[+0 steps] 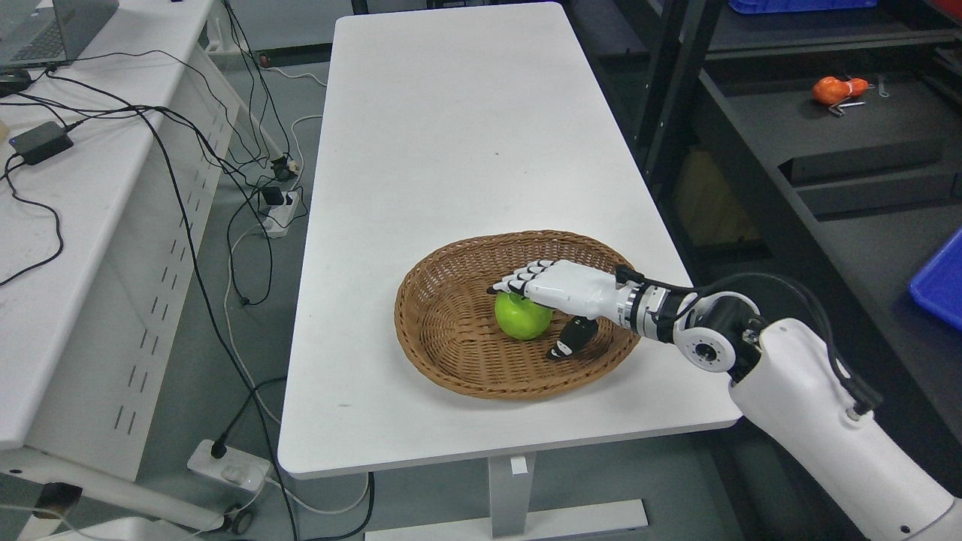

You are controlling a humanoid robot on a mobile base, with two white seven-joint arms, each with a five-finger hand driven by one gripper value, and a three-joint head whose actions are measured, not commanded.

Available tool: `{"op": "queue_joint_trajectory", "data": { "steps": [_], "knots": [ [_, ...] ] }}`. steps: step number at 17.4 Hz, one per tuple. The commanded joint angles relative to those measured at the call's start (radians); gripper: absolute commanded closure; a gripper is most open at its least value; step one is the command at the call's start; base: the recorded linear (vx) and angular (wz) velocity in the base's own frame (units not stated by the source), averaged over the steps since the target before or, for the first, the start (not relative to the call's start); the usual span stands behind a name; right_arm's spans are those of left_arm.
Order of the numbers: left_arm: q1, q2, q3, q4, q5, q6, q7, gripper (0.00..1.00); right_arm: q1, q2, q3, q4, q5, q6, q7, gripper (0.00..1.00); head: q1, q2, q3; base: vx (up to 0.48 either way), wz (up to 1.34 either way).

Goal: Place green apple on left shelf middle layer
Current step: 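Close the right hand around the green apple, then lift the green apple out of the basket with the right hand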

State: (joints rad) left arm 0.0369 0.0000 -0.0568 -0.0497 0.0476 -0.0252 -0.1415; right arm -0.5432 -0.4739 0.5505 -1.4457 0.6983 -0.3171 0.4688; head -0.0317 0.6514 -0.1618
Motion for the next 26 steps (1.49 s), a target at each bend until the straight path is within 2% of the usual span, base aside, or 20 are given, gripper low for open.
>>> {"op": "queue_joint_trajectory", "data": {
  "steps": [1,3,4,5,6,9,12,14,16,17,21,23,26],
  "knots": [
    [0.000,0.017,0.000,-0.001,0.000,0.001,0.000,0.00,0.000,-0.029,0.039,0.050,0.033,-0.002,-0.001,0.13,0.0000,0.000,0.000,0.000,0.00],
    [0.000,0.017,0.000,-0.001,0.000,0.001,0.000,0.00,-0.007,-0.029,0.037,0.048,0.032,-0.003,-0.002,0.24,0.0000,0.000,0.000,0.000,0.00],
    [0.000,0.017,0.000,0.001,0.000,0.001,0.000,0.00,-0.009,-0.031,0.031,0.048,0.029,-0.005,-0.002,0.36,0.0000,0.000,0.000,0.000,0.00],
    [0.000,0.017,0.000,-0.001,0.000,0.001,0.000,0.00,-0.009,-0.032,0.026,0.047,0.026,-0.019,-0.002,0.54,0.0000,0.000,0.000,0.000,0.00],
    [0.000,0.017,0.000,0.001,0.000,0.001,0.000,0.00,-0.008,-0.034,0.022,0.047,0.027,-0.037,-0.007,0.67,0.0000,0.000,0.000,0.000,0.00],
    [0.000,0.017,0.000,-0.001,0.000,0.001,0.000,0.00,0.008,-0.038,-0.032,0.034,0.024,-0.053,-0.012,0.93,0.0000,0.000,0.000,-0.009,0.00],
    [0.000,0.017,0.000,-0.001,0.000,0.001,0.000,0.00,0.029,-0.063,-0.199,-0.004,0.018,-0.045,-0.019,0.99,0.0000,0.000,0.000,0.000,0.00],
    [0.000,0.017,0.000,0.001,0.000,0.001,0.000,0.00,0.087,-0.039,-0.349,-0.051,0.020,-0.040,-0.057,1.00,0.0000,0.000,0.000,0.000,0.00],
    [0.000,0.017,0.000,-0.001,0.000,0.001,0.000,0.00,0.158,0.064,-0.493,-0.081,0.032,-0.004,-0.225,1.00,0.0000,0.000,0.000,0.000,0.00],
    [0.000,0.017,0.000,-0.001,0.000,0.001,0.000,0.00,0.195,0.084,-0.545,-0.088,0.036,0.042,-0.322,1.00,0.0000,0.000,0.000,0.000,0.00],
    [0.000,0.017,0.000,-0.001,0.000,0.001,0.000,0.00,0.328,0.112,-0.593,-0.154,0.036,0.176,-0.667,1.00,0.0000,0.000,0.000,0.000,0.00],
    [0.000,0.017,0.000,-0.001,0.000,0.001,0.000,0.00,0.367,0.158,-0.625,-0.212,0.033,0.239,-0.710,1.00,0.0000,0.000,0.000,0.000,0.00],
    [0.000,0.017,0.000,-0.001,0.000,0.001,0.000,0.00,0.410,0.247,-0.664,-0.265,0.032,0.248,-0.711,1.00,0.0000,0.000,0.000,0.000,0.00]
  ]
}}
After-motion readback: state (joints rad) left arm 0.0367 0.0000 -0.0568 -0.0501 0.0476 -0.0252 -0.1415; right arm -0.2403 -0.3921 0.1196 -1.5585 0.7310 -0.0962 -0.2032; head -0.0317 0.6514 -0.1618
